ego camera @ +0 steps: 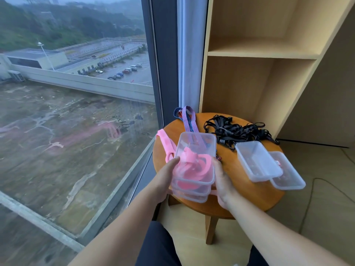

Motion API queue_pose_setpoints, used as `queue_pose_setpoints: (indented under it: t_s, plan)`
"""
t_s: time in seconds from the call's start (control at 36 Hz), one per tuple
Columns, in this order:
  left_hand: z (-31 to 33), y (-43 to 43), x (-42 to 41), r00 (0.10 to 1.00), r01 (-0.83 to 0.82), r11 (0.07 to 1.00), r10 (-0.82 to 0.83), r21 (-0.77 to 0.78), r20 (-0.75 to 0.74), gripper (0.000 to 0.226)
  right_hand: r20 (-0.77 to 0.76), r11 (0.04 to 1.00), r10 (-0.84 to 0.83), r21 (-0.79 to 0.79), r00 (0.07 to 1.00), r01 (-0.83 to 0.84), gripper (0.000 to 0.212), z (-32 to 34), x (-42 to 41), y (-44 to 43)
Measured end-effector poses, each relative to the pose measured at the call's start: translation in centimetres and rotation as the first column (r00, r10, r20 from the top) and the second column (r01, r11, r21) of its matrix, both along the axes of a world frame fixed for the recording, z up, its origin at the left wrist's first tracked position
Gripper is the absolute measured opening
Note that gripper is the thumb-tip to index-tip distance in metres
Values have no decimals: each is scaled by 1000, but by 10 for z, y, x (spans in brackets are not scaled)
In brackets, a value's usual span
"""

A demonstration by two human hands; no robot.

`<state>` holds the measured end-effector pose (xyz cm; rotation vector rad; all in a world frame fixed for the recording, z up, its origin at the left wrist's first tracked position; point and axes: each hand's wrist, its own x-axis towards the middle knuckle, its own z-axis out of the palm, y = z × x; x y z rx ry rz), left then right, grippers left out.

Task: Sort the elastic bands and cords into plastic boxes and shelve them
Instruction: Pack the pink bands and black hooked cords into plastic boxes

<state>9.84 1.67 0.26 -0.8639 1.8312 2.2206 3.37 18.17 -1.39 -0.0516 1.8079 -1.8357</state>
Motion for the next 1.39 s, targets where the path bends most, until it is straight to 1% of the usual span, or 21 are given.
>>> queue_pose_setpoints:
  t_s: [0.14,0.25,0.28,0.33,0.36,0.47,0.64,0.75,0.81,0.86,0.97,1.0,1.08,1.17,1.22,1.28,1.31,1.33,1.39]
  plan:
    - [22,-3,-19,998,-15,999,12,-47,-67,48,-69,998,24,64,997,-19,53,25,-24,1]
    - [38,-5,-41,992,-37,998,31,-44,-124,40,-86,994,50,101,995,-41,54,54,-58,-11]
    - [42,-5,-46,990,-46,998,40,-44,-133,42,-77,993,64,104,995,-56,55,60,-67,-16]
    - [48,-8,-61,988,-86,996,82,-30,-132,57,-63,992,88,95,994,-82,58,66,-89,-27]
    - [47,-12,-70,987,-107,994,103,-25,-126,60,-60,992,93,90,994,-87,61,67,-102,-34]
    - [42,-36,-109,981,-149,988,144,-30,-130,44,-39,989,132,78,990,-129,71,56,-152,-66]
    - [22,-73,-164,970,-208,976,197,-67,-144,36,8,982,183,42,983,-183,73,31,-214,-111]
    - [8,-90,-189,969,-220,973,209,-72,-133,37,38,979,203,20,978,-204,84,14,-243,-134]
    - [1,-95,-198,971,-222,970,211,-95,-113,36,60,979,204,6,977,-205,82,7,-253,-142]
    - [-5,-100,-205,970,-231,965,220,-122,-99,40,71,978,206,0,976,-206,77,-1,-261,-148]
    - [-8,-101,-217,973,-226,963,217,-146,-74,68,62,982,186,-27,981,-185,71,-12,-275,-150]
    - [-8,-100,-220,974,-225,964,218,-139,-65,73,59,985,172,-43,983,-170,69,-13,-279,-148]
    - [-10,-96,-230,977,-213,972,211,-101,-29,74,61,987,151,-55,987,-148,64,-12,-292,-140]
    - [-14,-92,-232,979,-202,976,202,-84,-16,74,58,984,175,-33,983,-173,67,-11,-293,-132]
    - [-15,-94,-230,980,-196,978,196,-75,-9,67,65,984,180,-22,981,-179,70,-10,-289,-131]
    - [-15,-97,-227,981,-192,978,193,-80,3,59,77,984,176,-10,981,-175,68,-7,-286,-132]
    - [-15,-98,-225,980,-195,976,197,-94,14,60,86,985,175,-5,981,-175,68,-7,-285,-133]
    - [-15,-98,-223,979,-200,974,204,-109,20,67,90,985,173,2,981,-174,68,-5,-285,-131]
    - [-12,-96,-220,980,-195,971,197,-141,-2,74,89,986,157,35,984,-161,70,-1,-284,-128]
